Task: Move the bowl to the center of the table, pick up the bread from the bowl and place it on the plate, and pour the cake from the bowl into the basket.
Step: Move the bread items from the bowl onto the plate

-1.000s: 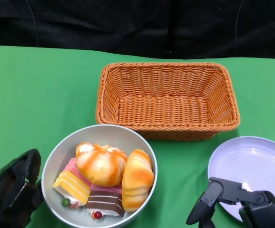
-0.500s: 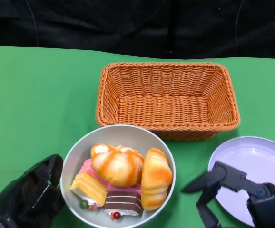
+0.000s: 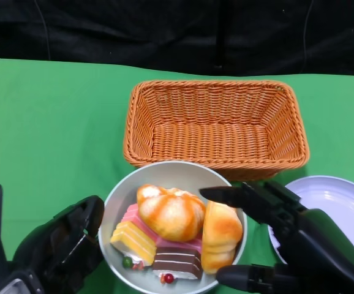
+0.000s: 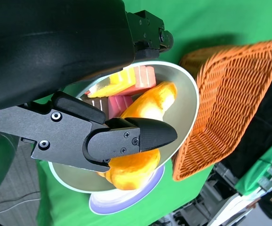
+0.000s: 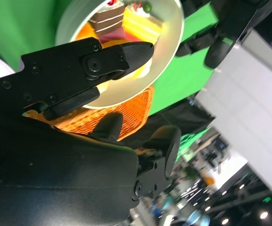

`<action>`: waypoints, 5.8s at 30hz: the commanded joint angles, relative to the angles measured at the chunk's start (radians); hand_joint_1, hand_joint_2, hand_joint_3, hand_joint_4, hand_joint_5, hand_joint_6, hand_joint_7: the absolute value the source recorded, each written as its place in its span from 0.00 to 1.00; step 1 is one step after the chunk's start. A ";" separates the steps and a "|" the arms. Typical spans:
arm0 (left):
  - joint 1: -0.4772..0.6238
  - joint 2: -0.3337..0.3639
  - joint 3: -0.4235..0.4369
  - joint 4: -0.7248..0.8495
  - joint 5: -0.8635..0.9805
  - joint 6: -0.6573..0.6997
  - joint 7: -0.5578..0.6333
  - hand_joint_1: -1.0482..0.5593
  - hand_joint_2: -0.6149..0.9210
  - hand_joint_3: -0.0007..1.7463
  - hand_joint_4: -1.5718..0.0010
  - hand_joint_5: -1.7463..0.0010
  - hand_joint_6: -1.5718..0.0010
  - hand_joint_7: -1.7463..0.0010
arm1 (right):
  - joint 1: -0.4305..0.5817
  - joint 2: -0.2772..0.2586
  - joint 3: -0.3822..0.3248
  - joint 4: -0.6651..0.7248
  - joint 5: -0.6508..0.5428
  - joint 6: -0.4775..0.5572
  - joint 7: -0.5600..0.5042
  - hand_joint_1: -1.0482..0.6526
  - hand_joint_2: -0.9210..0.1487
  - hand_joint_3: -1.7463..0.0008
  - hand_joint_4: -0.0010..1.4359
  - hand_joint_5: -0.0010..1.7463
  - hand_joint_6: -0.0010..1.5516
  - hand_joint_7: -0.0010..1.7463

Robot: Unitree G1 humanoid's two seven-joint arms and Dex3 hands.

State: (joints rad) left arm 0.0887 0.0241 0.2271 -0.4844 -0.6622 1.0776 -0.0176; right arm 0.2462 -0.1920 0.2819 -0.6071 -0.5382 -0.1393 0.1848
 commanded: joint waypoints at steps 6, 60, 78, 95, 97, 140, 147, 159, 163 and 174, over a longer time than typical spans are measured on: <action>-0.004 0.010 -0.052 -0.024 0.019 -0.004 0.010 0.25 1.00 0.30 1.00 1.00 1.00 1.00 | -0.100 0.006 0.041 0.093 -0.048 -0.008 -0.021 0.28 0.00 0.99 0.00 0.46 0.01 0.31; 0.255 0.140 -0.256 -0.130 0.435 -0.561 -0.042 0.27 1.00 0.26 0.90 0.93 0.92 0.98 | -0.513 0.055 0.212 0.887 -0.295 -0.297 -0.710 0.56 0.65 0.18 0.74 0.99 0.54 0.98; 0.285 0.081 -0.258 -0.085 0.435 -0.662 -0.066 0.23 1.00 0.28 0.88 0.91 0.89 0.98 | -0.429 0.045 0.105 0.643 -0.143 -0.447 -0.676 0.50 0.72 0.03 0.72 1.00 0.52 1.00; 0.301 0.092 -0.279 -0.040 0.528 -0.808 -0.087 0.25 1.00 0.28 0.88 0.90 0.88 0.99 | -0.279 -0.010 -0.128 0.313 -0.210 -0.233 -0.489 0.56 0.87 0.00 0.74 1.00 0.58 0.89; 0.305 0.091 -0.276 -0.045 0.525 -0.804 -0.089 0.24 1.00 0.27 0.88 0.90 0.88 0.99 | -0.256 -0.014 -0.152 0.287 -0.247 -0.169 -0.466 0.58 0.86 0.00 0.74 1.00 0.59 0.88; 0.324 0.086 -0.277 -0.081 0.519 -0.767 -0.086 0.26 1.00 0.25 0.88 0.88 0.88 1.00 | -0.241 -0.079 -0.028 0.331 -0.587 0.583 0.070 0.24 0.00 0.87 0.64 0.67 0.09 0.01; 0.322 0.085 -0.274 -0.081 0.516 -0.763 -0.085 0.25 1.00 0.25 0.88 0.88 0.87 0.99 | -0.245 -0.048 0.010 0.276 -0.703 0.663 0.108 0.22 0.00 0.85 0.32 0.59 0.11 0.01; 0.325 0.084 -0.274 -0.088 0.515 -0.758 -0.085 0.25 1.00 0.25 0.89 0.87 0.87 1.00 | -0.225 -0.029 0.020 0.184 -0.737 0.659 0.154 0.23 0.00 0.90 0.00 0.44 0.29 0.06; 0.325 0.085 -0.275 -0.090 0.520 -0.755 -0.083 0.25 1.00 0.25 0.89 0.87 0.87 1.00 | -0.226 -0.029 0.020 0.172 -0.753 0.656 0.182 0.23 0.00 0.93 0.03 0.41 0.35 0.04; 0.331 0.082 -0.275 -0.094 0.514 -0.761 -0.085 0.25 1.00 0.25 0.90 0.87 0.88 1.00 | -0.178 0.010 -0.001 0.050 -0.663 0.554 0.062 0.26 0.00 0.95 0.10 0.43 0.24 0.00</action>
State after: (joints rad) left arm 0.4130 0.0994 -0.0554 -0.5664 -0.1524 0.3174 -0.1015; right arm 0.0571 -0.1859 0.2940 -0.5262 -1.2196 0.4304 0.2755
